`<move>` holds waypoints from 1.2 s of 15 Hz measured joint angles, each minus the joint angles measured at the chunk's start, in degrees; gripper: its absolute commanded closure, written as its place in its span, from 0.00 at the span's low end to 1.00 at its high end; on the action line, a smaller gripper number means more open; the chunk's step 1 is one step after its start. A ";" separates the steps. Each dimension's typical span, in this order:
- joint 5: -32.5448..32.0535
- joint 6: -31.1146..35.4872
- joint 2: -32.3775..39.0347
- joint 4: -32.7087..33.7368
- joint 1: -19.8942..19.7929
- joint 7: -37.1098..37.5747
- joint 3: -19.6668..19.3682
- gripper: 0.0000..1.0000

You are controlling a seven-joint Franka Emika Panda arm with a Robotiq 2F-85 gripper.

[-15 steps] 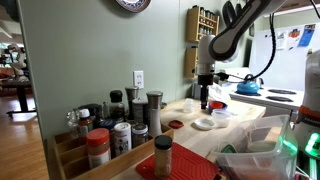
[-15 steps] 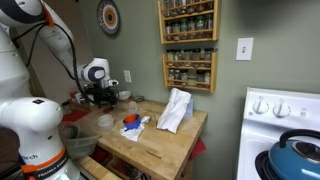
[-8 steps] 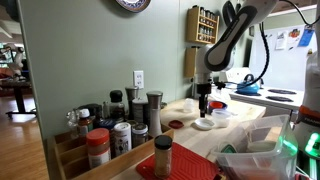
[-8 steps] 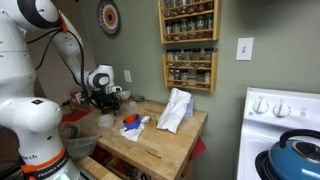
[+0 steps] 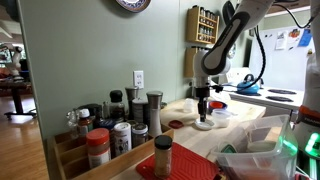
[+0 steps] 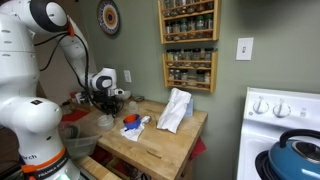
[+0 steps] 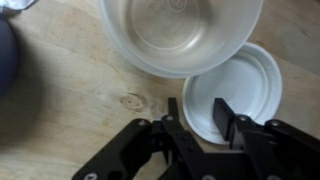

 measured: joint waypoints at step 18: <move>-31.08 -32.30 -2.85 13.33 5.44 42.49 2.70 0.99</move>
